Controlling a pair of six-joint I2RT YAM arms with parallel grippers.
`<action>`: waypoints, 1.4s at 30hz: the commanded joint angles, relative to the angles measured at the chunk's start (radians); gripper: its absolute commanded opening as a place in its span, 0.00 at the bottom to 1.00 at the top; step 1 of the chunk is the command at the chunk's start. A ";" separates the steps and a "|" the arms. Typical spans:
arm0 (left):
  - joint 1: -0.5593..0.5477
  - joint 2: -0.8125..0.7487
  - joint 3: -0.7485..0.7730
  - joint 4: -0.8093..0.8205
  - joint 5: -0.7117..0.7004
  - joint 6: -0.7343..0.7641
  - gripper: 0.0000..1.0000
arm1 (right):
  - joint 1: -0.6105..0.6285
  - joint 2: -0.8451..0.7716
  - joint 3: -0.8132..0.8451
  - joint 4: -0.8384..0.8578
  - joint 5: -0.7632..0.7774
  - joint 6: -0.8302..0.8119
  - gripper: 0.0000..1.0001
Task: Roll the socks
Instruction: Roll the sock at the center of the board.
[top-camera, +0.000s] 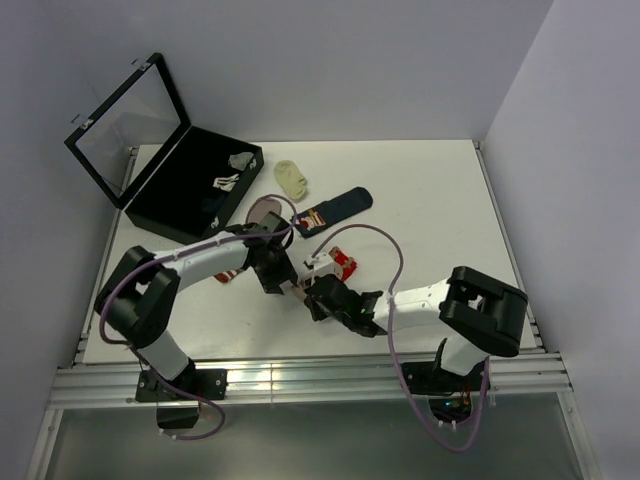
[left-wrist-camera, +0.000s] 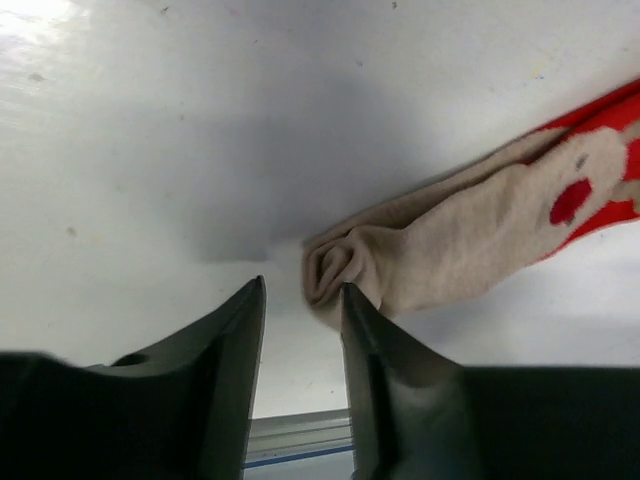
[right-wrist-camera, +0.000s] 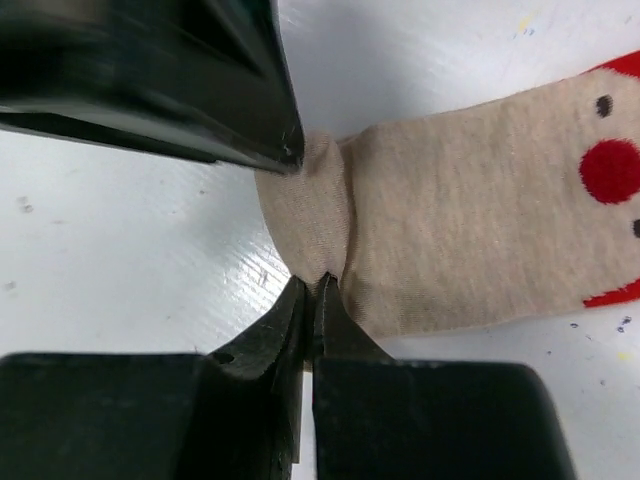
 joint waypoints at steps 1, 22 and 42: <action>0.005 -0.130 -0.040 0.097 -0.035 -0.068 0.49 | -0.079 -0.053 -0.078 0.061 -0.252 0.089 0.00; -0.004 -0.236 -0.296 0.492 0.074 -0.046 0.59 | -0.533 0.212 -0.270 0.733 -0.986 0.562 0.00; -0.006 -0.052 -0.275 0.528 0.086 -0.019 0.36 | -0.576 0.340 -0.257 0.818 -1.018 0.652 0.01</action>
